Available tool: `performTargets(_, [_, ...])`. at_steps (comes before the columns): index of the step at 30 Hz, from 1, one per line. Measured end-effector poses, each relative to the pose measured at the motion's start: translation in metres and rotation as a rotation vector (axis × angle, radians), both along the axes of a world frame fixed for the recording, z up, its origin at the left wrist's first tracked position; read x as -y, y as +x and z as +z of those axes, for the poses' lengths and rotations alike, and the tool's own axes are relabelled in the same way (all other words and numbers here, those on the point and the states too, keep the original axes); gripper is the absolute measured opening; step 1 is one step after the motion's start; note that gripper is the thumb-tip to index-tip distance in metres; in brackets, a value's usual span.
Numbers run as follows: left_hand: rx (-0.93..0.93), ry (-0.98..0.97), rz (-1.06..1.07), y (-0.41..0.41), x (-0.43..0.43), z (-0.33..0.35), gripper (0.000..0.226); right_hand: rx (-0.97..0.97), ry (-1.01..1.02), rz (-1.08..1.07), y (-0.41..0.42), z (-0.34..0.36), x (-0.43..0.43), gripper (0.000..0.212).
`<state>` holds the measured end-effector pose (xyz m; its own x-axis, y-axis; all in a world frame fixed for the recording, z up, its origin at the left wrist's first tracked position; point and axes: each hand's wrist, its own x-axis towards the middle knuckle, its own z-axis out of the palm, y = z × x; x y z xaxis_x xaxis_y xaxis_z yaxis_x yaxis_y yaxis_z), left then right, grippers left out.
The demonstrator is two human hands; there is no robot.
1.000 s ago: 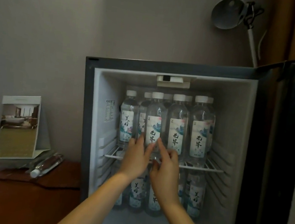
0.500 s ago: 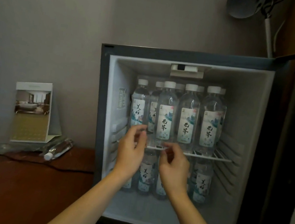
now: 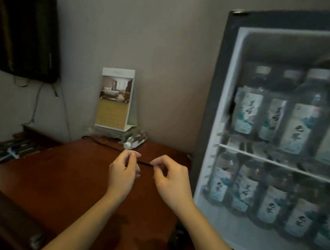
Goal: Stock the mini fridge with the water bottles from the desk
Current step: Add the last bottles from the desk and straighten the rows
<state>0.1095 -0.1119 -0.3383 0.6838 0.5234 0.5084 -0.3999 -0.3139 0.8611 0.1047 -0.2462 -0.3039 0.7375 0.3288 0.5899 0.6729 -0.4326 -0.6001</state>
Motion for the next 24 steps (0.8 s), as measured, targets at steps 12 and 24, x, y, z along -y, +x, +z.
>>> performTargets(12, [-0.333, -0.070, 0.175, 0.121, -0.098, -0.061, 0.019, -0.335, -0.501, -0.145, 0.178, -0.046, -0.141, 0.038])
performTargets(24, [-0.220, 0.080, 0.207, 0.139, -0.125, -0.075, 0.019, -0.277, -0.518, -0.197, 0.283, -0.093, -0.214, 0.050])
